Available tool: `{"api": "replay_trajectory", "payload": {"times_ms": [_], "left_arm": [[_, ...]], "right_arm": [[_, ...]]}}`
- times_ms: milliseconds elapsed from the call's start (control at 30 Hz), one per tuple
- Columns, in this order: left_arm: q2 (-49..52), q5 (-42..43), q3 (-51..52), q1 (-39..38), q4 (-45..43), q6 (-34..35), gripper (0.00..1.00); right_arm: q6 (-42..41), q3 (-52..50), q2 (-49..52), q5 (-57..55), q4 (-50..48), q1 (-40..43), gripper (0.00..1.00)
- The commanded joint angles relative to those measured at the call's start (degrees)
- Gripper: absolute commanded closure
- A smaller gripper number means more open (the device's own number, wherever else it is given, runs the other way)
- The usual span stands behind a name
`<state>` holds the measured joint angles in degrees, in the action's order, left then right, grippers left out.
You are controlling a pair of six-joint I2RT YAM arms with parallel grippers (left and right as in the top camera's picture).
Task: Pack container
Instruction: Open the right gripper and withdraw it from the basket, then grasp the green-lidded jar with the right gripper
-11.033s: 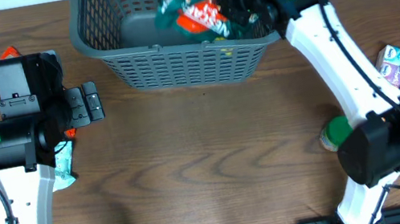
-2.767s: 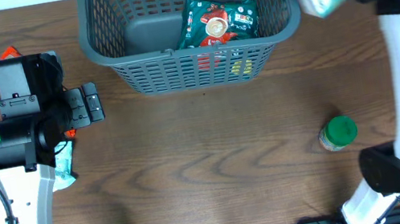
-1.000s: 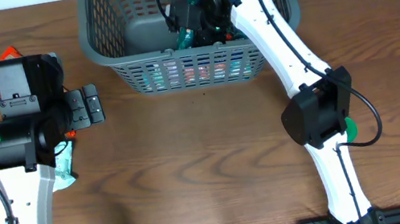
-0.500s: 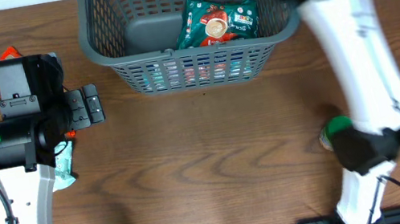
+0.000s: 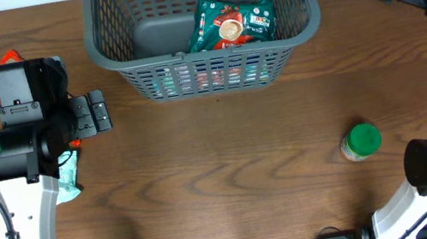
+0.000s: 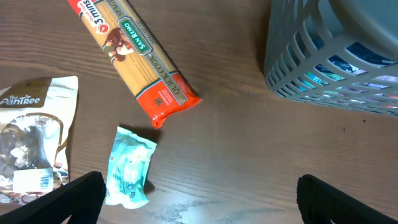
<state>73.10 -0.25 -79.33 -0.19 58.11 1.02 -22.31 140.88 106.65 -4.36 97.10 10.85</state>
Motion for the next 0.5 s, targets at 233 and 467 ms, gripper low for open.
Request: {"api": "replay_trajectory", "payload": {"times_ms": [233, 467], "left_arm": [[0.31, -0.46, -0.72, 0.24, 1.2, -1.01, 0.01], [0.33, -0.44, -0.72, 0.24, 1.18, -1.01, 0.01]], "right_arm": [[-1.77, -25.81, -16.28, 0.37, 0.15, 0.37, 0.01], [-8.52, -53.42, -30.21, -0.81, -9.68, 0.35, 0.01]]}}
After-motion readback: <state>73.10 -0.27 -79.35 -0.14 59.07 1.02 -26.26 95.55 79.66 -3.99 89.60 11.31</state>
